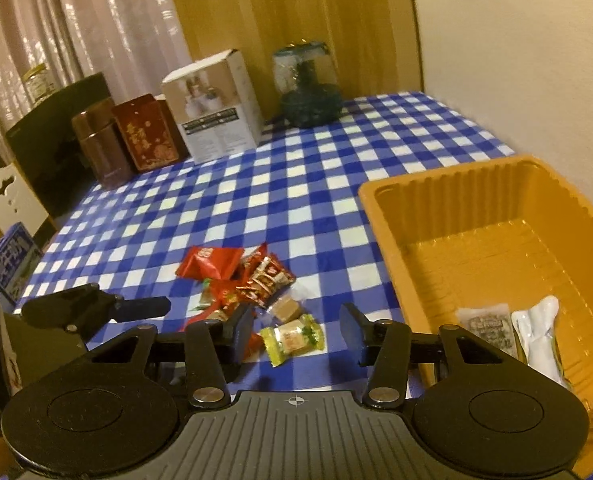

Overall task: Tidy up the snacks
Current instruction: 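Move both grippers back over the remaining snack pile, then grasp the red snack packet with the left gripper while the right gripper grasps the yellow candy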

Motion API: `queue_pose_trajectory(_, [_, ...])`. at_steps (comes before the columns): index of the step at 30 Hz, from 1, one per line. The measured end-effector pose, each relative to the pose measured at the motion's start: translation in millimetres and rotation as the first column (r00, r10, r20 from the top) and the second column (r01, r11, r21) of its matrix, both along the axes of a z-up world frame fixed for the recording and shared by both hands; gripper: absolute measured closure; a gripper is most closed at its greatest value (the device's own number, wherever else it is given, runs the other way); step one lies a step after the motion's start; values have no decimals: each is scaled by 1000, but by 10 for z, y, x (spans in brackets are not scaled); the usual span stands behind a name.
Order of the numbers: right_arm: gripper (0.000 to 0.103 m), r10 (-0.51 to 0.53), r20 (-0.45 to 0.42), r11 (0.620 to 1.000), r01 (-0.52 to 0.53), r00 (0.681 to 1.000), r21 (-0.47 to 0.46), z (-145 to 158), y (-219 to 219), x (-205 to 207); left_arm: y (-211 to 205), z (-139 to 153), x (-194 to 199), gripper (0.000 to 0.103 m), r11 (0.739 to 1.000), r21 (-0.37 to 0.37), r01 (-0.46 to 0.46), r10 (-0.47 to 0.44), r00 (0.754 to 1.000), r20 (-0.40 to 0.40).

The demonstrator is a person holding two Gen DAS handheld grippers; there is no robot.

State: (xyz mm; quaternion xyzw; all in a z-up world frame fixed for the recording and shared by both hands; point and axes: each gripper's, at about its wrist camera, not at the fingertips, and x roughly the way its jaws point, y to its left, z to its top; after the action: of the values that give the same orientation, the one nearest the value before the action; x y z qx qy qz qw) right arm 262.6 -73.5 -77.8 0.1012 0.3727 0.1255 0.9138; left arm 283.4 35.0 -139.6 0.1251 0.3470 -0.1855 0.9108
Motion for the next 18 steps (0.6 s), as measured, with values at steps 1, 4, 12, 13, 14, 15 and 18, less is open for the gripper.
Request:
queue_pose_trajectory(1, [54,-1,-3,1000,1,1000,9,-1,-5,5,-11,-16,12,20,1000,-1,1,-1,1000,-3])
queue_pose_trajectory(4, [54,4,-5,1000,-3,1000,19,3,4,8,-58,-52,52,26,1000,-4,7,-8,1000,-12])
queue_pose_trajectory(12, [54,13,7,1000,-13,1000,9,18,59,-3,-65,-91,71,57,1000,0,-6,6,1000,-16])
queue_pose_trajectory(13, [54,18,6,1000,-18,1000,8,14,72,-5,-41,-84,74,58,1000,-6,-16,15,1000,-23])
queue_pose_trajectory(14, [54,22,6,1000,-22,1000,5,10,87,-9,-12,-79,76,59,1000,-12,-27,27,999,-30])
queue_pose_trajectory(15, [53,28,8,1000,-28,1000,3,4,108,-17,24,-70,80,59,999,-19,-41,40,998,-39])
queue_pose_trajectory(18, [53,55,15,998,-55,998,-12,-20,171,-36,170,-21,62,60,994,-46,-100,98,993,-59])
